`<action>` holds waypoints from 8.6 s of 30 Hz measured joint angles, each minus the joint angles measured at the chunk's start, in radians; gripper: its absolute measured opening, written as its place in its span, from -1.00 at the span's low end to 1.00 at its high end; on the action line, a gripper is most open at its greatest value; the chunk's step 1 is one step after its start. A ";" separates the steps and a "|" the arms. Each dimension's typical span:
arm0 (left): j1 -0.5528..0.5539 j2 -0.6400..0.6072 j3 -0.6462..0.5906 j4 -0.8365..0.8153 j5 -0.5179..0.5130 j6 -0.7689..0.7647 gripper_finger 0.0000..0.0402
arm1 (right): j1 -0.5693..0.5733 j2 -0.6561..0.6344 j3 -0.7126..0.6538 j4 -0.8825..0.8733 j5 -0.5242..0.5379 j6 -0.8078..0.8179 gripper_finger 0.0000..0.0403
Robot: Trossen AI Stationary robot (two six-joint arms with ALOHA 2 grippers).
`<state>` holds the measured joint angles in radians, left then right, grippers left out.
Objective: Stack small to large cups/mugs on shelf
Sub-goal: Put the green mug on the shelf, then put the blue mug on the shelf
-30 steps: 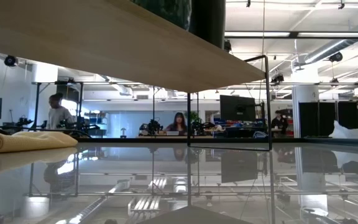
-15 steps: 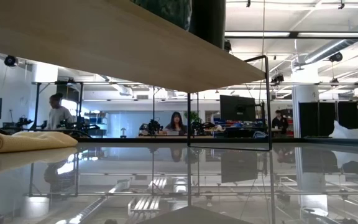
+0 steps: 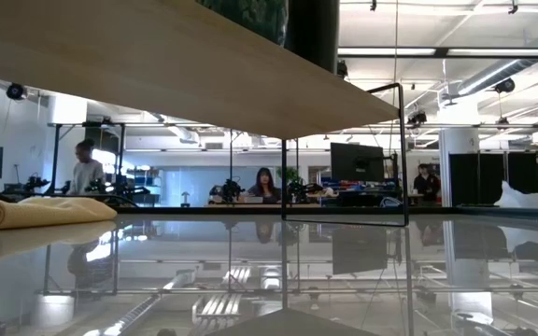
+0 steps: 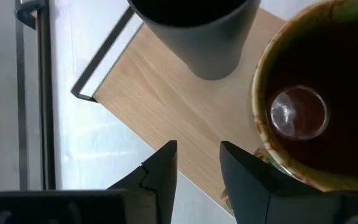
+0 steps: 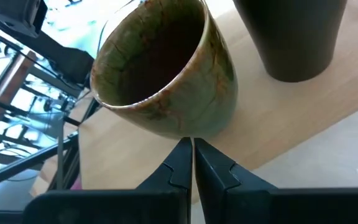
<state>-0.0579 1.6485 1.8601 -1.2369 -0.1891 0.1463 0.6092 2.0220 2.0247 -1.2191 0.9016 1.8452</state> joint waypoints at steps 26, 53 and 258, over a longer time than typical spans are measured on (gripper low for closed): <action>0.011 0.000 -0.036 -0.041 0.075 -0.010 -0.47 | -0.058 0.000 0.000 0.005 -0.049 -0.092 -0.96; 0.025 -0.013 -0.036 0.024 0.032 0.054 -0.47 | -0.098 -0.011 -0.019 -0.005 -0.043 -0.118 -0.96; 0.060 -0.426 -0.463 0.227 0.034 -0.392 -0.47 | 0.180 -0.371 -0.404 -0.351 -1.037 -0.877 -0.49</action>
<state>0.0025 1.2223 1.3975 -1.0094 -0.1551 -0.2459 0.7888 1.6515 1.6205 -1.5699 -0.1352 0.9685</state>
